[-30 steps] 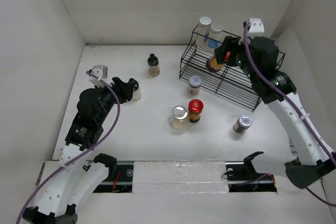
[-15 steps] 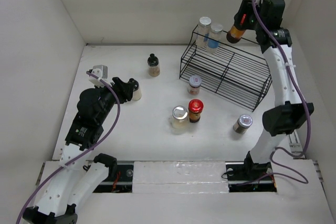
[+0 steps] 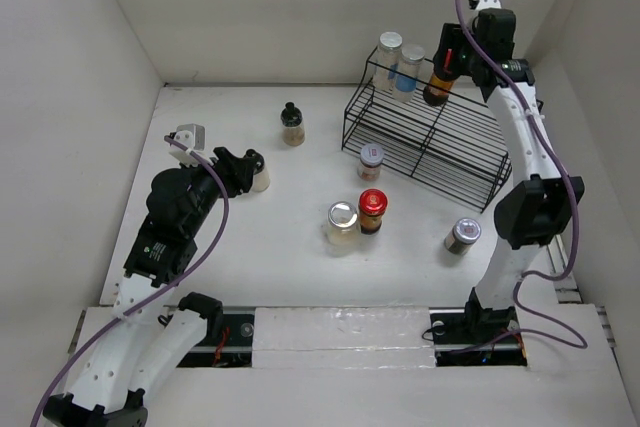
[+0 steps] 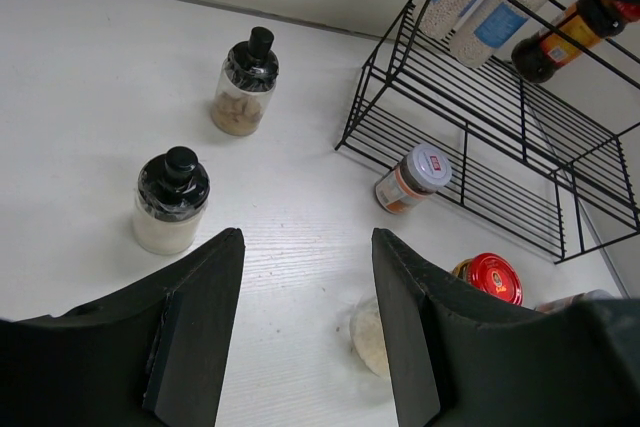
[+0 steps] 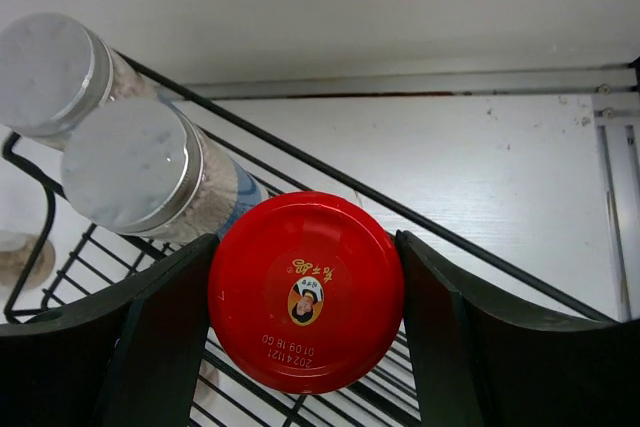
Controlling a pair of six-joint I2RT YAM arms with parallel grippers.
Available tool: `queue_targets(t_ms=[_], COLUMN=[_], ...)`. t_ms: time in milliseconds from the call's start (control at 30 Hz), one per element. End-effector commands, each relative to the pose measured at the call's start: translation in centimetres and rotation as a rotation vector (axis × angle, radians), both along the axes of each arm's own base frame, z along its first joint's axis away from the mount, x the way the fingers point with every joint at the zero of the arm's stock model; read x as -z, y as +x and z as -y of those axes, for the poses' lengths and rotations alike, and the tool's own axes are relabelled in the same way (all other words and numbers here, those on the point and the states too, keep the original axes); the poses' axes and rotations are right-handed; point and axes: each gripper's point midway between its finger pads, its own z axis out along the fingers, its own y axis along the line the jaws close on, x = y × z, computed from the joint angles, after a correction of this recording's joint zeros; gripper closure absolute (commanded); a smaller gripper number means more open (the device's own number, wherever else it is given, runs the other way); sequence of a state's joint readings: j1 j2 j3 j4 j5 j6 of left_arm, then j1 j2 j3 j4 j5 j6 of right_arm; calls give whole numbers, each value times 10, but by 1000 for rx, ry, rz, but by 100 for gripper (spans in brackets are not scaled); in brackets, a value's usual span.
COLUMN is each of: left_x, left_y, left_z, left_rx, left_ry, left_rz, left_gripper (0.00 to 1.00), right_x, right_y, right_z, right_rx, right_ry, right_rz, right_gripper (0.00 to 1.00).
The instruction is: Organize the condiment bottles
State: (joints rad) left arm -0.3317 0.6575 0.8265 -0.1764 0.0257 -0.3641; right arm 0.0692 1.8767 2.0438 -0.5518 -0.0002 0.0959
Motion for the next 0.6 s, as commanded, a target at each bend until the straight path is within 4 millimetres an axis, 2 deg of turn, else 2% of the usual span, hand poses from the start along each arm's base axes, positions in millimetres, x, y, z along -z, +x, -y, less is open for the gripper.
queue_targets(t_ms=[0,67,100,133,233,267,367,467,533,567], left_x=[-13,-13,-13,-13,-13,-13,-16,-16,-18,-18], left_y=[0,0,0,0,0,0,-2,-2,-4,-4], left_z=[0,0,0,0,0,0,-1,-1,-1,-1], left_rx=[6,6,6,6,6,6,5,5,5,5], left_ry=[-9,-9,-9,-9,-9,-9,-12,-12,-14,-14], left_rz=[47,47,47,47,47,47,56,56,64,64], left_gripper=[50,50,50,50,50,50,50,50,50,50], right_x=[-62,-43,-43,-41,-35,-38,-46,-54,-82,-88], right_y=[13,19,20,18,21,23,20,16,0,-7], right_z=[-12,-19,-15,-20,-19,-19,-19,-19,-20,-23], right_rx=[-24,-36,-10,-20,-12,-12,-12,-12,-14,-1], right_ry=[9,7,-1,-1,-4,-4,-3,-4,-9,-14], right_rz=[230,193,194,185,174,175,185,179,231,241], right_gripper=[50,46,45,43,34,32,18,11,7,7])
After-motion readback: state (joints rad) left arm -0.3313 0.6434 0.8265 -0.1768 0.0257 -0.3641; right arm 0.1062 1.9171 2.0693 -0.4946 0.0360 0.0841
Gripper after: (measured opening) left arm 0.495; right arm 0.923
